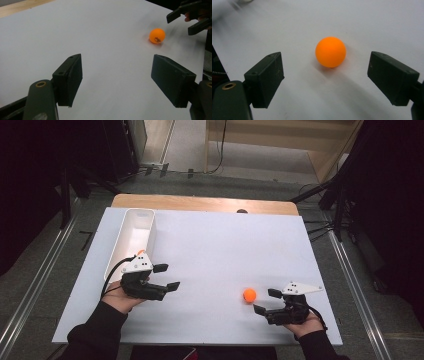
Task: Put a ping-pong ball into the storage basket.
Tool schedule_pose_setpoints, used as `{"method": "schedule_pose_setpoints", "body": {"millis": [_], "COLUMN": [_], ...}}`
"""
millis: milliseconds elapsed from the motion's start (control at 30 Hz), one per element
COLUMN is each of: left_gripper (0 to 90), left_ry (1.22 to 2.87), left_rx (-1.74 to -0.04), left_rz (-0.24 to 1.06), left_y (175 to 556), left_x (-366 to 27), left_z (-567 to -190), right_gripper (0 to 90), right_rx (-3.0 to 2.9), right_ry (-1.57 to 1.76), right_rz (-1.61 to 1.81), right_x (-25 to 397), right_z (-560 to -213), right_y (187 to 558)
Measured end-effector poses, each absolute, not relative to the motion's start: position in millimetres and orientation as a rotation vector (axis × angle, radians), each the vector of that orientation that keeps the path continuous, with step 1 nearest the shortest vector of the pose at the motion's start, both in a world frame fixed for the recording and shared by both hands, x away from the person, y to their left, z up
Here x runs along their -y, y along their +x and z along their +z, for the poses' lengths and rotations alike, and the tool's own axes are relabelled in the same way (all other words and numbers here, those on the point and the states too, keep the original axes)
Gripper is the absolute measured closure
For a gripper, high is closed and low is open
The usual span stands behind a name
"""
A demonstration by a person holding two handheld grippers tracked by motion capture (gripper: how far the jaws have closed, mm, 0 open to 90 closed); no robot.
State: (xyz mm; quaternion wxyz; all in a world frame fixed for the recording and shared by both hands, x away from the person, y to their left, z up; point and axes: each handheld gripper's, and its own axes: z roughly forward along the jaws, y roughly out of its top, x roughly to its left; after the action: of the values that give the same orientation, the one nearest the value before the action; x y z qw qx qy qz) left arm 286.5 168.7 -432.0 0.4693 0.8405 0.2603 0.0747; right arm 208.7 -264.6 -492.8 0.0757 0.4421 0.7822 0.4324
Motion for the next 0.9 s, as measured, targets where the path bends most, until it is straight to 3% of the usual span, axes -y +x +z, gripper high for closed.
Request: {"method": "schedule_pose_setpoints", "body": {"millis": [900], "left_gripper": [25.5], "left_ry": [2.096], "left_rx": [-0.587], "left_rz": [0.104], "left_y": [257], "left_x": [-178], "left_z": [-462], "right_gripper": [12.1], "right_rx": [-2.329], "right_ry": [1.328], "right_rz": [1.299], "right_x": [266], "right_z": [-492], "right_y": [210]}}
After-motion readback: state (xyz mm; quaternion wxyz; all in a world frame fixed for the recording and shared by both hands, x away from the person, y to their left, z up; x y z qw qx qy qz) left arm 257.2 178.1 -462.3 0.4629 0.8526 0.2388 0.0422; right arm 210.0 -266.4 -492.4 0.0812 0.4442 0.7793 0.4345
